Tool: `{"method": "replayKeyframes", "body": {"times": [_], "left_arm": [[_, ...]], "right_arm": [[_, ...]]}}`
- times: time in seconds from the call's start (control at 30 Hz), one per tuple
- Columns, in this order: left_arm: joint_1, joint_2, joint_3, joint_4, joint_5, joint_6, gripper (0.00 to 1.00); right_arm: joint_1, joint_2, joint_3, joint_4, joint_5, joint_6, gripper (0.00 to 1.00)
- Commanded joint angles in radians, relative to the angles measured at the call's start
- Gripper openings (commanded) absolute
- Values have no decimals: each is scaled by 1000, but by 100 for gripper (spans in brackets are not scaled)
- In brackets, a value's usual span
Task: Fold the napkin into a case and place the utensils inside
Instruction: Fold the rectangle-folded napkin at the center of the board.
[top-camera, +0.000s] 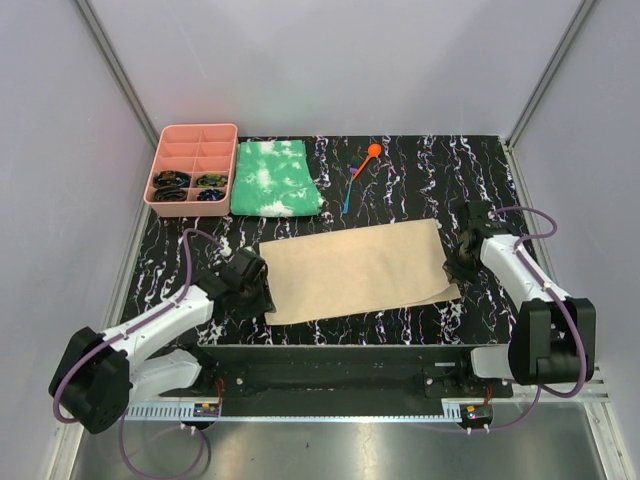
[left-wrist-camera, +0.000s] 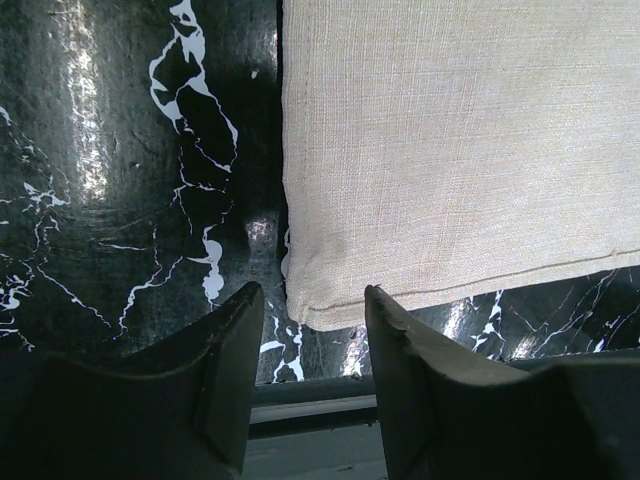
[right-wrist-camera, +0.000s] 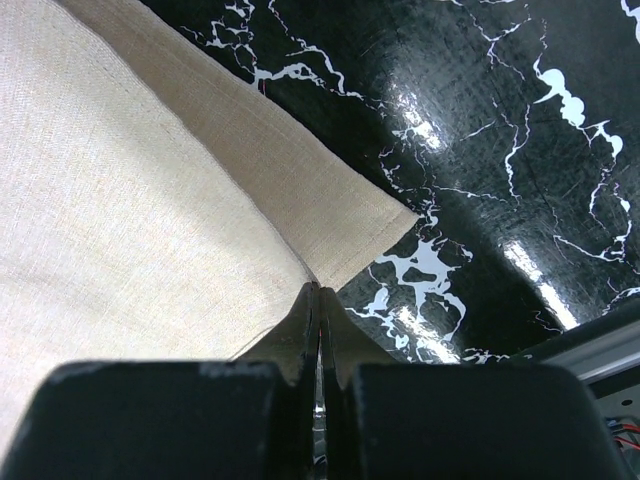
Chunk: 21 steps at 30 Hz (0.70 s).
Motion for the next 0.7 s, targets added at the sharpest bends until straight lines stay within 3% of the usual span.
{"method": "replayKeyframes", "body": {"times": [0.0, 0.17, 0.5, 0.67], "left_arm": [[3, 14, -13, -2, -43, -10, 47], [1, 51, -4, 15, -53, -8, 45], [1, 65, 12, 47, -49, 19, 18], [1, 39, 2, 50, -52, 24, 12]], "right_arm": [[0, -48, 43, -28, 14, 13, 0], [-2, -64, 55, -36, 21, 12, 0], [0, -61, 58, -39, 21, 5, 0], [0, -48, 67, -37, 18, 1, 0]]}}
